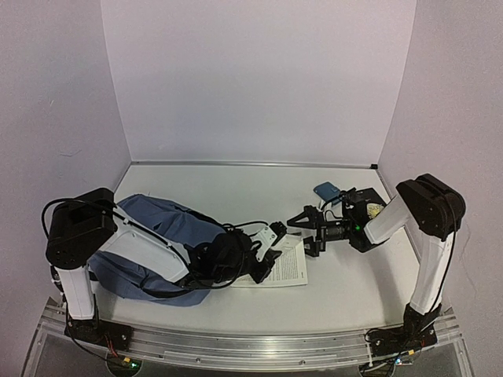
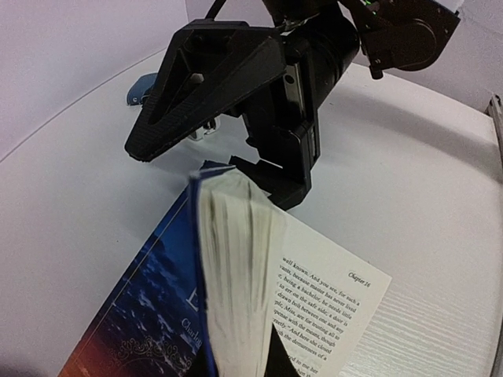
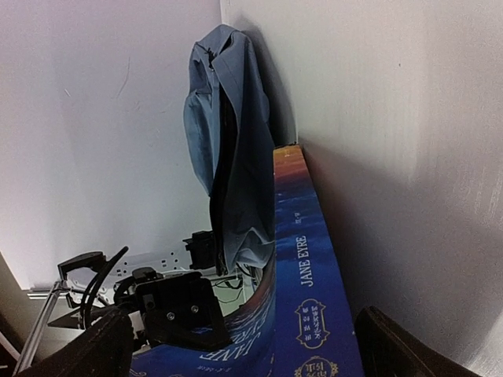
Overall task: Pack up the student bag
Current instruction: Pick up the book from the center of the board.
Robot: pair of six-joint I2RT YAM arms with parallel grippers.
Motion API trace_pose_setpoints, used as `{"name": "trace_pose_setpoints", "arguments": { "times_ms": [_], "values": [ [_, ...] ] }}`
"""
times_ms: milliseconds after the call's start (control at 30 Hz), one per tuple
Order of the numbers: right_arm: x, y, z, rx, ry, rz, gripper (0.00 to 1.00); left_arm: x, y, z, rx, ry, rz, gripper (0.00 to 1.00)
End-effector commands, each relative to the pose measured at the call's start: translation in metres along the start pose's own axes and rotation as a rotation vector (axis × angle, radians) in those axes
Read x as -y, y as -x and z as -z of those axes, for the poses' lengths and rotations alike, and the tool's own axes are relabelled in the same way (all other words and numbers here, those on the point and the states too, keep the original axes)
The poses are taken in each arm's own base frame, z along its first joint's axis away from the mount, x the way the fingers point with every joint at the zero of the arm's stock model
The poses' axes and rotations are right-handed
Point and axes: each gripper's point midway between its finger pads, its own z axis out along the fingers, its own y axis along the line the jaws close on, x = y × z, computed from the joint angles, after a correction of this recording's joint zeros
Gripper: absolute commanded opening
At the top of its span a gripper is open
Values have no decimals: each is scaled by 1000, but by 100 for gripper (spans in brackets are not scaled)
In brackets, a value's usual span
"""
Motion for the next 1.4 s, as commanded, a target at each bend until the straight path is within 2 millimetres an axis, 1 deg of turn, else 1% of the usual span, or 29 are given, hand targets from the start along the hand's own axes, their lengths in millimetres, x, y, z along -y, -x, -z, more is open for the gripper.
{"name": "trace_pose_setpoints", "arguments": {
  "times_ms": [0,33,67,100,167,233,267,300,400,433,500,533,567,633,700,833,900,967,1100,1167,1267,1367],
  "values": [
    [-24,-7,2,-34,49,52,94,23,29,-14,91,-5,-154,0],
    [-24,-7,2,-33,48,51,92,27,22,-20,65,7,-200,0],
    [-24,-7,3,-33,46,48,90,30,13,-27,34,21,-244,3],
    [-24,-8,3,-33,44,45,87,32,6,-33,8,34,-279,8],
    [-21,-10,4,-36,34,42,85,33,-2,-41,-21,56,-311,23],
    [-14,-15,5,-45,4,30,81,33,-10,-45,-51,70,-321,44],
    [-12,-17,6,-48,-11,42,79,34,-11,-45,-53,71,-317,52],
    [-9,-19,7,-52,-29,58,78,35,-11,-44,-53,64,-311,58],
    [6,-29,11,-76,-123,96,77,41,-16,-40,-81,20,-313,81],
    [11,-33,14,-91,-164,117,76,43,-19,-39,-99,8,-322,86],
    [22,-44,19,-134,-241,120,74,50,-28,-33,-143,-22,-347,91],
    [24,-45,20,-137,-256,140,73,53,-31,-30,-161,-36,-355,93],
    [25,-45,21,-135,-262,149,72,56,-35,-27,-177,-52,-359,97],
    [26,-44,21,-128,-273,163,69,62,-44,-21,-213,-82,-367,100],
    [27,-40,21,-117,-287,181,67,67,-53,-15,-245,-104,-373,100],
    [31,-37,20,-116,-295,180,66,64,-69,-12,-278,-82,-406,100],
    [32,-37,20,-116,-297,176,66,63,-72,-11,-291,-85,-440,100],
    [32,-37,20,-116,-298,176,64,67,-72,-7,-306,-111,-469,100],
    [31,-34,19,-113,-298,176,44,81,-72,5,-360,-199,-489,100],
    [31,-33,19,-113,-299,178,41,83,-73,11,-383,-220,-486,100],
    [30,-32,19,-112,-298,180,39,79,-81,21,-437,-229,-503,100],
    [28,-33,19,-114,-294,184,40,68,-86,17,-444,-164,-539,100]
  ]
}}
